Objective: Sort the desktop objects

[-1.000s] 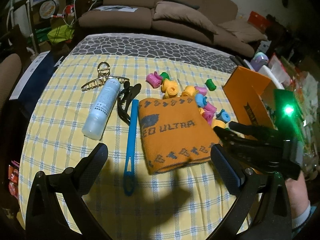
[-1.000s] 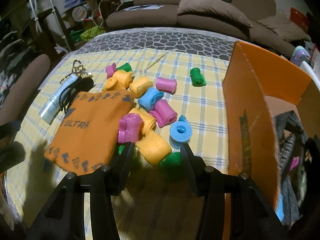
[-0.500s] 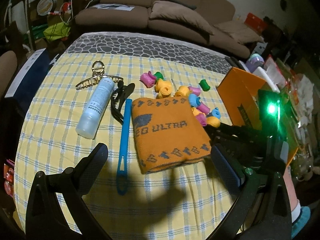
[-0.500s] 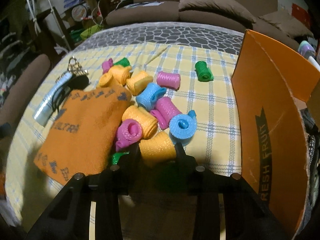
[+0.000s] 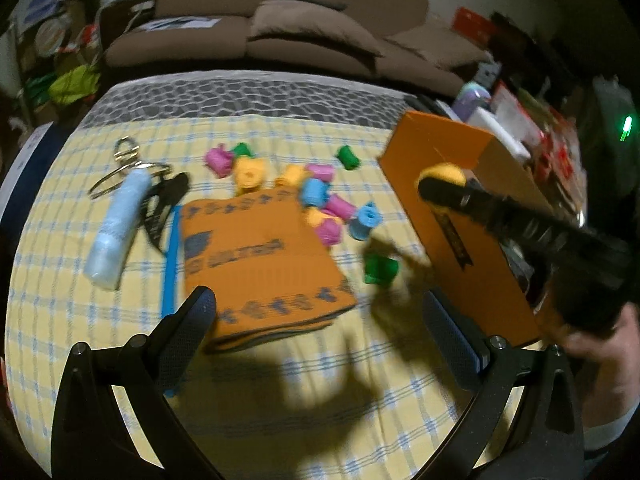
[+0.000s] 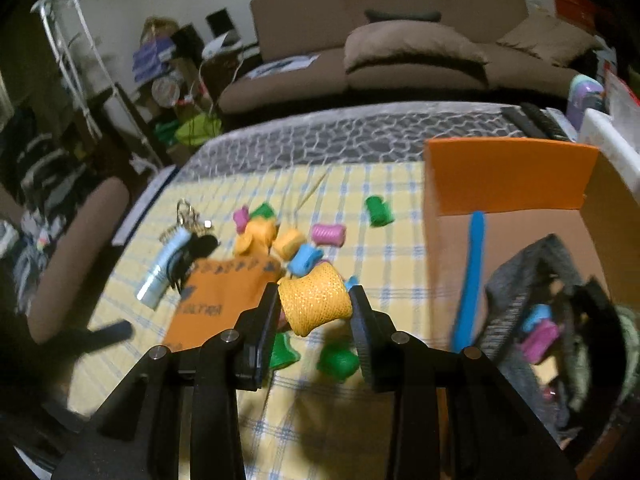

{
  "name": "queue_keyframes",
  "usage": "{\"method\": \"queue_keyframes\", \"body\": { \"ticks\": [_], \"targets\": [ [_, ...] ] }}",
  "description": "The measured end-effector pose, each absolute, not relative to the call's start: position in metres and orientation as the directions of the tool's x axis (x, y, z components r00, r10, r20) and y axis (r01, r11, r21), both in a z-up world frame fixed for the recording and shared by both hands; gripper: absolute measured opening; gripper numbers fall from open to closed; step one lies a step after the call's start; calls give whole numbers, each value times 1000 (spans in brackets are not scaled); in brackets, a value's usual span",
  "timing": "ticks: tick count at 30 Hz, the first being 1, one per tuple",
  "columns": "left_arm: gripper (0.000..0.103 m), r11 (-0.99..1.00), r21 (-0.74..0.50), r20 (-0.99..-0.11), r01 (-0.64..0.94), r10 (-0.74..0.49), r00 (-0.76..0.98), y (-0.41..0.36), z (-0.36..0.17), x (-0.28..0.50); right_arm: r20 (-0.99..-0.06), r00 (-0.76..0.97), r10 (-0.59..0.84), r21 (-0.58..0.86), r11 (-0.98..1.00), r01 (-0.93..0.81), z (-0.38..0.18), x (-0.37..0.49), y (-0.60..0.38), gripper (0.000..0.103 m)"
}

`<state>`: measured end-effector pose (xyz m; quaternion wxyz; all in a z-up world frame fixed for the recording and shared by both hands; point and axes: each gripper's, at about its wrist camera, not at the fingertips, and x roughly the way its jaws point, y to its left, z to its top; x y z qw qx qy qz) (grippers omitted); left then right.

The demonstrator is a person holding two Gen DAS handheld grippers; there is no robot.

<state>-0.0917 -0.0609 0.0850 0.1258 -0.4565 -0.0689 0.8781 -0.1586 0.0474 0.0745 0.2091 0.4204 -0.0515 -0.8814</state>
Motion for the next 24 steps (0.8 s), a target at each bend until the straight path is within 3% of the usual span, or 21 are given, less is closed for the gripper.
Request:
{"method": "queue_keyframes", "body": {
  "ticks": [6, 12, 24],
  "targets": [
    [98, -962, -129, -796, -241, 245, -553, -15, 73, -106, -701, -578, -417, 290, -908, 304, 89, -154, 74, 35],
    [94, -952, -106, -806, -288, 252, -535, 18, 62, -123, -687, -596, -416, 295, -909, 294, 98, -149, 96, 35],
    [68, -932, 17, -856, -363, 174, -486, 56, 19, -140, -675, -619, -402, 320, -915, 245, 100, -151, 138, 35]
  ]
}}
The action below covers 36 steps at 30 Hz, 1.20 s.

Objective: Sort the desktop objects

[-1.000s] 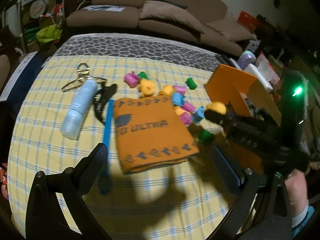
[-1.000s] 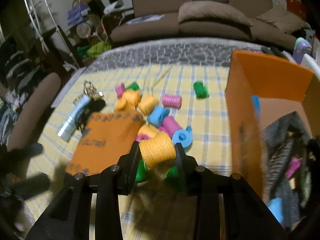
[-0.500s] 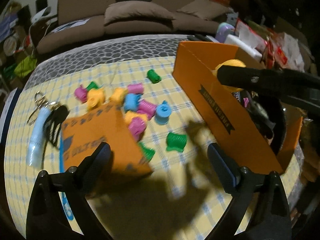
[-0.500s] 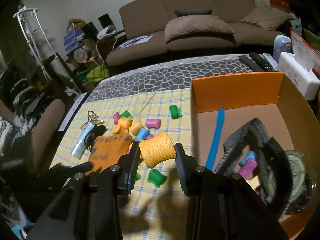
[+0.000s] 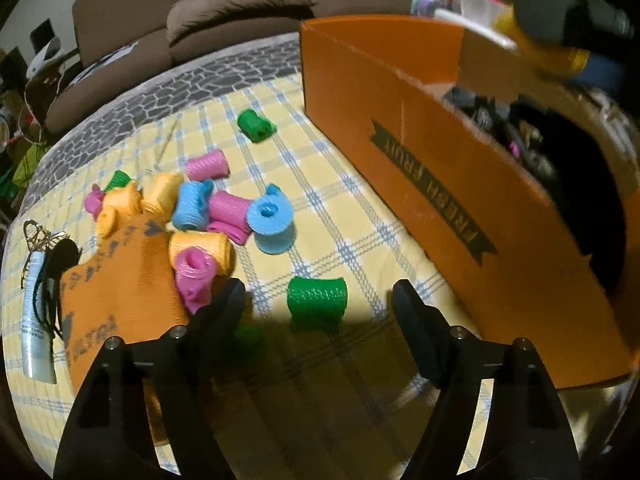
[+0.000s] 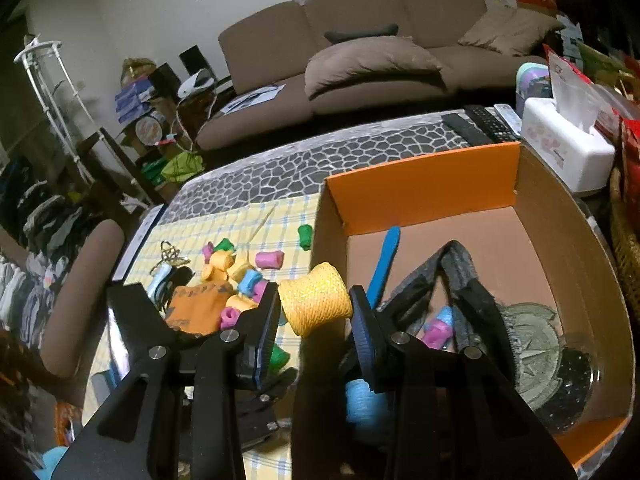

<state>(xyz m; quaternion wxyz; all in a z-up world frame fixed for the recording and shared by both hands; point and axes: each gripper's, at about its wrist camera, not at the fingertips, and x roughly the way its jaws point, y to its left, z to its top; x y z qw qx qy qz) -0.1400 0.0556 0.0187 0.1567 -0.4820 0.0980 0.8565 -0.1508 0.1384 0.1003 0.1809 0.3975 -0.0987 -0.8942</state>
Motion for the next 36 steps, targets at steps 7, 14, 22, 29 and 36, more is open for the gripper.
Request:
{"method": "queue_keyframes", "body": {
  "ticks": [7, 14, 22, 29, 36],
  "targets": [
    [29, -930, -22, -860, -366, 204, -467, 55, 12, -140, -661, -648, -379, 338, -921, 194, 103, -149, 167, 35],
    [29, -940, -123, -834, -319, 272, -480, 41, 30, -143, -676, -657, -333, 319, -936, 146, 97, -151, 188, 35],
    [29, -901, -231, -732, -367, 410, -544, 51, 95, -125, -721, -625, -299, 311, -946, 94, 79, -152, 205, 35],
    [29, -865, -254, -704, -432, 472, -531, 85, 115, -114, -727, -625, -284, 317, -946, 62, 77, -150, 214, 37],
    [29, -853, -267, -711, -448, 489, -506, 110, 108, -111, -706, -653, -275, 321, -946, 52, 87, -148, 216, 52]
  ]
}}
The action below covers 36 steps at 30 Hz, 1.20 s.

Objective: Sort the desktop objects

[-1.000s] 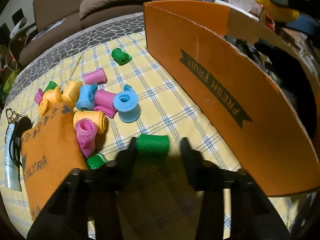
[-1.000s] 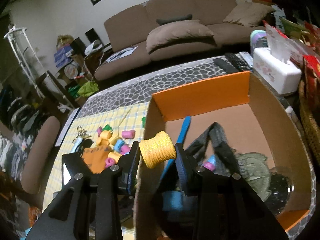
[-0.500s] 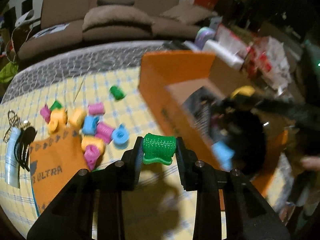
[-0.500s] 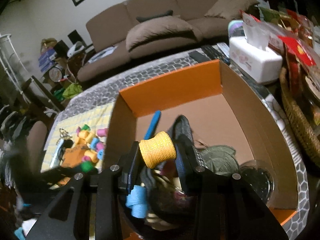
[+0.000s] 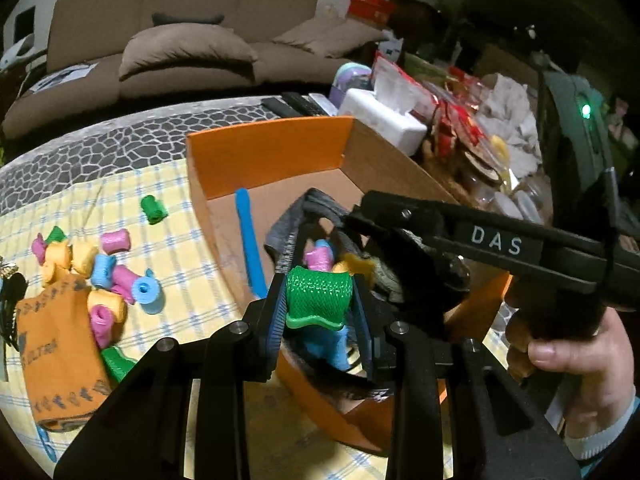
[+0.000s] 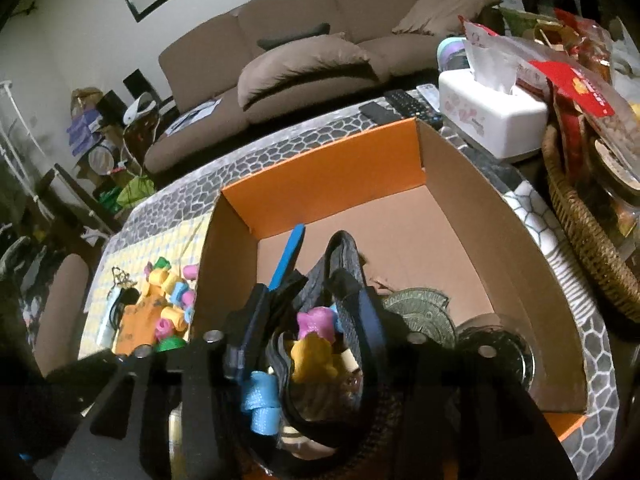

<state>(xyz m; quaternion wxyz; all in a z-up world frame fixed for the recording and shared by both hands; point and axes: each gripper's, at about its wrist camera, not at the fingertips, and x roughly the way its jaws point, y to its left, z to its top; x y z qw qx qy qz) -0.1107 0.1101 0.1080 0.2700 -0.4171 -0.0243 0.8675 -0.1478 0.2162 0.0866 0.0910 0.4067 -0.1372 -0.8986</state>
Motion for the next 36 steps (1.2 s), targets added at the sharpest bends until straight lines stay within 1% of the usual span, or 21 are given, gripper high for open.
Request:
{"method": "queue_keyframes", "body": {
  "ticks": [6, 9, 11, 13, 15, 20, 23, 28, 30, 36],
  "targets": [
    [30, -847, -255, -716, -466, 489, -499, 127, 102, -107, -697, -665, -270, 336, -941, 29, 89, -148, 222, 52],
    [44, -853, -247, -724, -459, 477, -498, 129, 99, -107, -693, -669, -268, 338, -941, 26, 89, -146, 224, 53],
    [49, -855, -265, -716, -445, 484, -503, 124, 100, -109, -692, -670, -267, 340, -940, 24, 89, -146, 225, 54],
    [61, -855, -299, -700, -425, 499, -511, 114, 105, -111, -692, -670, -268, 340, -940, 25, 89, -145, 225, 55],
    [65, -854, -331, -683, -401, 510, -522, 103, 109, -114, -692, -671, -267, 339, -940, 25, 89, -145, 225, 55],
    [67, -867, -362, -672, -342, 497, -549, 75, 115, -124, -694, -669, -268, 333, -942, 33, 89, -144, 221, 60],
    [71, -879, -371, -675, -301, 478, -563, 53, 117, -129, -694, -668, -268, 328, -944, 38, 91, -144, 215, 64],
    [73, -894, -384, -677, -230, 442, -589, 16, 118, -134, -682, -676, -280, 333, -941, 54, 96, -144, 204, 75],
    [74, -901, -384, -682, -202, 424, -596, 2, 116, -136, -676, -677, -291, 335, -940, 69, 98, -144, 197, 78],
    [74, -918, -371, -703, -142, 378, -602, -35, 109, -136, -665, -673, -324, 326, -937, 129, 104, -145, 169, 79]
  ]
}}
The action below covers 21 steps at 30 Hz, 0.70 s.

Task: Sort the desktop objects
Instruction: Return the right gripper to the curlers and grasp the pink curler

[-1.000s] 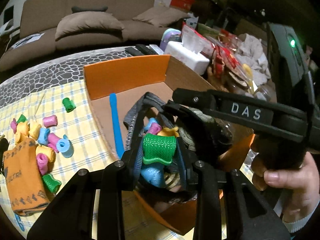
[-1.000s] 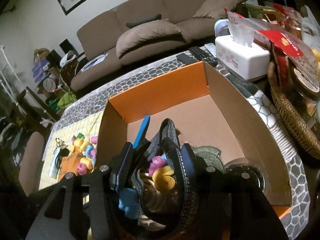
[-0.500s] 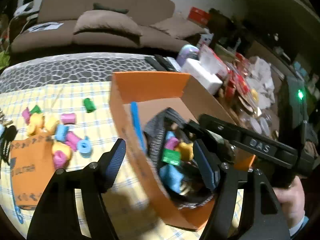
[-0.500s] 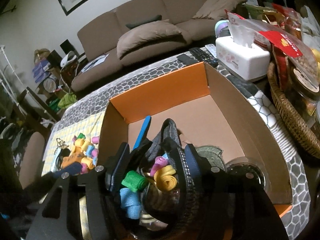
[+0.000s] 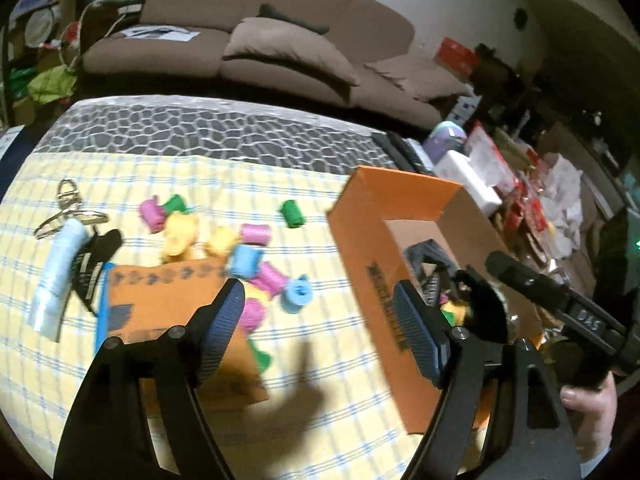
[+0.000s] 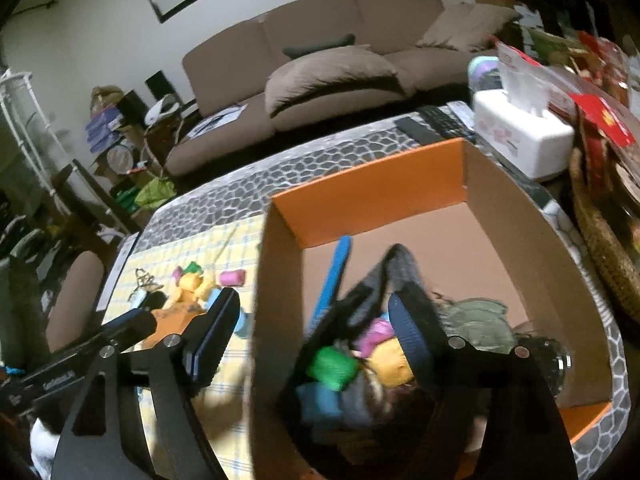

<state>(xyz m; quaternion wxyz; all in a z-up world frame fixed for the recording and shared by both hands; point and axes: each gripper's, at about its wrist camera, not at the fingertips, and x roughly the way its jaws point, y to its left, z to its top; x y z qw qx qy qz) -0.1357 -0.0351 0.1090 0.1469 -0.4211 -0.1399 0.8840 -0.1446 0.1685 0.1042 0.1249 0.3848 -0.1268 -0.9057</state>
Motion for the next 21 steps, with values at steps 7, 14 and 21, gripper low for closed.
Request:
{"method": "queue_keyframes", "body": {
  "ticks": [7, 14, 21],
  "targets": [
    [74, -935, -330, -718, -127, 336, -609, -56, 110, -131, -644, -669, -371, 325, -925, 200, 110, -147, 130, 79],
    [74, -942, -323, -733, -95, 312, -605, -81, 107, -131, -654, -640, -403, 305, -915, 264, 105, -152, 83, 79],
    [74, -940, -338, -731, -47, 294, -616, -115, 108, -131, -687, -593, -419, 307, -908, 285, 87, -160, 49, 67]
  ]
}}
